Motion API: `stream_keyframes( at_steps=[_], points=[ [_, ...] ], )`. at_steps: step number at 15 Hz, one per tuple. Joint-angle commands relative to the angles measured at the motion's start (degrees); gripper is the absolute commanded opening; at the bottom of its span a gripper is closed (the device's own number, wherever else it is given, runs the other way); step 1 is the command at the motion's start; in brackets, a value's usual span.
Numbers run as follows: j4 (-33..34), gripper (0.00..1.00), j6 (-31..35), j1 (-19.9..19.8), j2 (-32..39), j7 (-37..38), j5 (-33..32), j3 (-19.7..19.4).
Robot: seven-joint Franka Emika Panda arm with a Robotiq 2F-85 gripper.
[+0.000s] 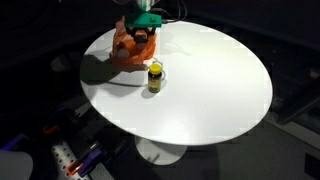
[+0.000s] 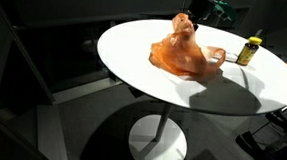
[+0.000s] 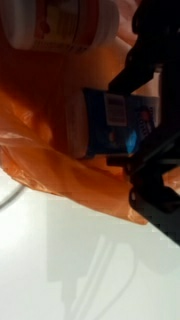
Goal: Remove the blue box from the plastic
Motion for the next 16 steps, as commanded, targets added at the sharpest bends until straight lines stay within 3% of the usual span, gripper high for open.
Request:
stream_keyframes(
  at_steps=[1, 10, 16],
  points=[
    [1.5, 0.4, -6.3, -0.9, -2.6, 1.8, 0.9, 0.4],
    [0.8, 0.4, -23.3, 0.1, -9.5, 7.6, 0.5, -3.2],
    [-0.2, 0.4, -20.4, -0.1, -11.6, 13.8, -0.7, -7.5]
  ],
)
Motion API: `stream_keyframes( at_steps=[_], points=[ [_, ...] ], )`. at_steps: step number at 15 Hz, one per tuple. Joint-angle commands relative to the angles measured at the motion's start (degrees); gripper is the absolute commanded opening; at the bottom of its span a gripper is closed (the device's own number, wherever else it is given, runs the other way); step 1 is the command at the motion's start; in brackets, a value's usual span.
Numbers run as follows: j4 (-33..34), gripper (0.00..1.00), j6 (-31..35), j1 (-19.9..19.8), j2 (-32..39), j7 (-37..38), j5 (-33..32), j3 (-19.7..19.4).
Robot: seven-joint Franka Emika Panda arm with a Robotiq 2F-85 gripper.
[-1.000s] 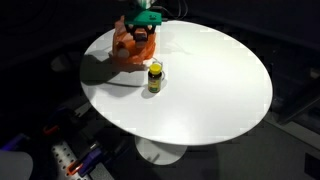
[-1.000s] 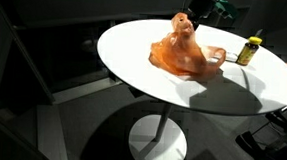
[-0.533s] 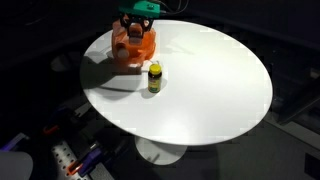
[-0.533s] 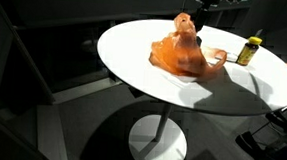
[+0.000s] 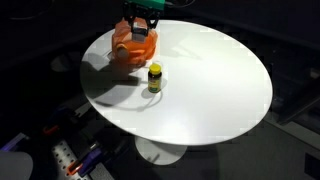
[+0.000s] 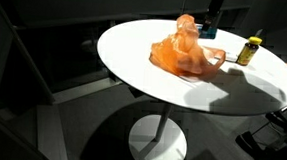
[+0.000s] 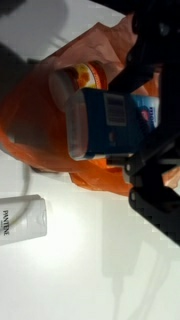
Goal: Remove the blue box from the plastic
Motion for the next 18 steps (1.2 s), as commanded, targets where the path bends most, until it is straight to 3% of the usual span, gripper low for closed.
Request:
stream_keyframes(
  at_steps=[1, 11, 18],
  points=[
    [-1.6, 0.4, 2.6, -0.1, -2.0, 5.0, -0.9, -2.7],
    [-2.9, 0.4, 10.1, -2.8, -1.3, 18.5, -5.3, -10.3],
    [-7.7, 0.4, 13.4, -5.3, -0.4, 18.8, -5.4, -11.9]
  ],
)
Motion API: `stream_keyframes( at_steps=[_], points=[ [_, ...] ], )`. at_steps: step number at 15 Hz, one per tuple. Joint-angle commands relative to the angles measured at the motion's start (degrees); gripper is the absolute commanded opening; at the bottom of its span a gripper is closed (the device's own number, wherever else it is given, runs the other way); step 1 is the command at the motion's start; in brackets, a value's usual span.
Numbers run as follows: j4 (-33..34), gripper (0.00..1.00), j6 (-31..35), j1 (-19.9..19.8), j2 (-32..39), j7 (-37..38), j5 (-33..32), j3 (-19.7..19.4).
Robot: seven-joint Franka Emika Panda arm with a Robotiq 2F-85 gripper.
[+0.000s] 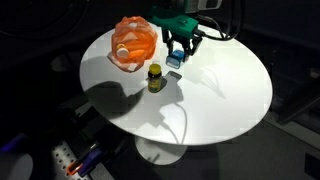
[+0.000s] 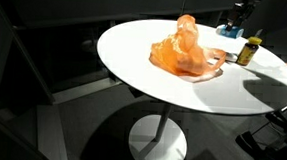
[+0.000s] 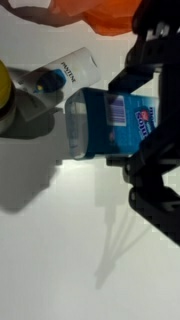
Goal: Remove the blue box from the plastic
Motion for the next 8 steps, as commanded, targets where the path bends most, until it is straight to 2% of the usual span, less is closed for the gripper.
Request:
stream_keyframes(
  at_steps=[1, 5, 6, 7, 8],
  points=[
    [-3.2, 0.4, 2.2, -1.3, 0.0, 0.3, -0.3, 0.2],
    [-5.0, 0.4, 2.4, -1.7, 0.8, 0.0, 0.2, 0.7],
    [-5.2, 0.79, 2.0, -1.9, 0.9, -0.5, 0.6, 0.9],
    [-5.3, 0.92, 1.5, -2.1, 0.7, -1.1, 1.4, 1.3],
    [-5.3, 0.99, 1.4, -2.1, 0.7, -1.4, 1.8, 1.6]
  ],
)
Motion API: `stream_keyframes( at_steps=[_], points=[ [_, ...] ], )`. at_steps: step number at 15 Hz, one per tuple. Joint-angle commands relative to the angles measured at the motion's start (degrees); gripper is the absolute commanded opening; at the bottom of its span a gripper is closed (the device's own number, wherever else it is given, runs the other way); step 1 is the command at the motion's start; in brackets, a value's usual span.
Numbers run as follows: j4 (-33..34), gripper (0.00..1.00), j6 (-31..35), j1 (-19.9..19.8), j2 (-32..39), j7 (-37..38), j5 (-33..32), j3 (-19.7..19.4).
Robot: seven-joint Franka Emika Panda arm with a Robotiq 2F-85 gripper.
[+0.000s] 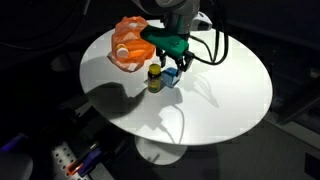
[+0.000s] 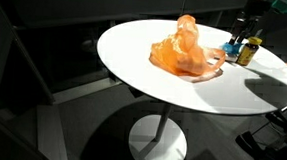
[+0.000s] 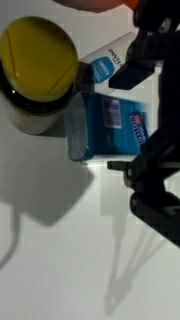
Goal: Remove the blue box from the plastic
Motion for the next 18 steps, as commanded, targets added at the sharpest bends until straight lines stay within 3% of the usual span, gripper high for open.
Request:
stream_keyframes(
  at_steps=[1, 9, 18],
  points=[
    [-0.6, 1.0, -0.5, -1.1, -1.1, -1.6, 2.0, 1.8],
    [1.3, 1.0, -7.9, -0.3, -4.0, -2.2, 7.2, 5.0],
    [5.9, 1.0, -17.9, 2.6, -6.3, 5.8, 1.5, 3.4]
  ],
)
